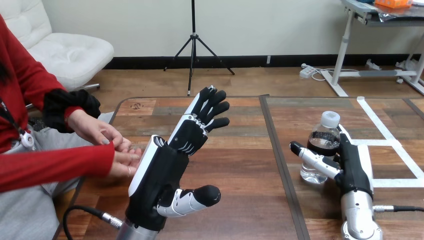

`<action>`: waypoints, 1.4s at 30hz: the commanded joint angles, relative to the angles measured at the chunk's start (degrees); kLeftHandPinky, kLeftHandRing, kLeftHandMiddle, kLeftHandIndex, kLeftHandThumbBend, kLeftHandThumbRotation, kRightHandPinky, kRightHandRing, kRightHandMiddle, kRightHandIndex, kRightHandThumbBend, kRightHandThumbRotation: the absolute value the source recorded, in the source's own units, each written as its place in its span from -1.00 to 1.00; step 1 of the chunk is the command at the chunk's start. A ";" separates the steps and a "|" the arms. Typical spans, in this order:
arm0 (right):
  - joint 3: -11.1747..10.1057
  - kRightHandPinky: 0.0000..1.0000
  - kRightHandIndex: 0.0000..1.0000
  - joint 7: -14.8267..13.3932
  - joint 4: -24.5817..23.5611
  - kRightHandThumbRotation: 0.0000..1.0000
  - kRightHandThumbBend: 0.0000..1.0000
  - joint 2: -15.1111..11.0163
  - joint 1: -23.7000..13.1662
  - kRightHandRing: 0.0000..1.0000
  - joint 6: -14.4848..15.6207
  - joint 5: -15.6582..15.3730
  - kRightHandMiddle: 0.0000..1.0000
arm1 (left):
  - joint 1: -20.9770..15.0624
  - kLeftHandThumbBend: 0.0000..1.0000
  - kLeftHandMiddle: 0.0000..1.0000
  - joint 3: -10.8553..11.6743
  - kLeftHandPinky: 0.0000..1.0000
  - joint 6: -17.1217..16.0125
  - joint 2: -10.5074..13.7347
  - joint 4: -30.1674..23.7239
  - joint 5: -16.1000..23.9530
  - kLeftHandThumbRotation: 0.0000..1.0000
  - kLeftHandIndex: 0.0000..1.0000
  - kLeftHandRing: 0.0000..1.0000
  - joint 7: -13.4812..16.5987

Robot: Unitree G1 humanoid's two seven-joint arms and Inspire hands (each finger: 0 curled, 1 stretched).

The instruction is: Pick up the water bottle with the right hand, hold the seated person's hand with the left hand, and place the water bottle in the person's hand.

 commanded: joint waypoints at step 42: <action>-5.03 -0.06 0.11 -8.09 -0.44 -1.00 0.65 4.70 -3.00 0.05 -1.32 3.67 0.13 | -0.46 0.80 0.85 0.91 0.63 0.81 0.18 -4.29 1.32 0.40 0.91 0.78 2.12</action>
